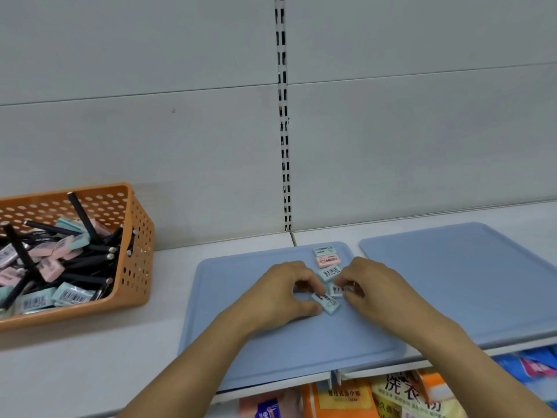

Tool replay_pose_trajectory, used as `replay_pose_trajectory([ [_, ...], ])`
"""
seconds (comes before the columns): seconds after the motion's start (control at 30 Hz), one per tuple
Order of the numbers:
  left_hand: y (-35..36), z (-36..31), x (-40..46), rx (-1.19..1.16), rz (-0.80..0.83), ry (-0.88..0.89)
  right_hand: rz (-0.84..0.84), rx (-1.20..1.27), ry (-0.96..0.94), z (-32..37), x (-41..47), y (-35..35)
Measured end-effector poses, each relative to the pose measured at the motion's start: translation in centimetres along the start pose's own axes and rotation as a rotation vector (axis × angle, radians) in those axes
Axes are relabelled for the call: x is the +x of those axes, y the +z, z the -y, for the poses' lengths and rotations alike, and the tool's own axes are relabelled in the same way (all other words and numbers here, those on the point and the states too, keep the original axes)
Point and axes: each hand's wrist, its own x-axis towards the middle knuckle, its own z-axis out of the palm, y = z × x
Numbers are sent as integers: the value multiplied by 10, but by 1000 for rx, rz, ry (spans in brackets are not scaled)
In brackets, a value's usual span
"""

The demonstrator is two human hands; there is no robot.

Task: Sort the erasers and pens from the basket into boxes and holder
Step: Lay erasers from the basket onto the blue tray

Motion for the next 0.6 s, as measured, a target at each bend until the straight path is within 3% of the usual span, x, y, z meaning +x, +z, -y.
replay_pose_trajectory([
  [0.23,22,-16,5,18,-115,-70,-153,196,40,-12,3,4],
  [0.37,23,-19,0,70,-156,-87,-66,104,-25,-5,-1,-1],
  [0.47,9,-13,-25,113,-244,-47,-235,91,-52,7,-3,0],
  [0.6,-26,-7,-82,108,-410,59,-419,295,-195,54,3,-1],
])
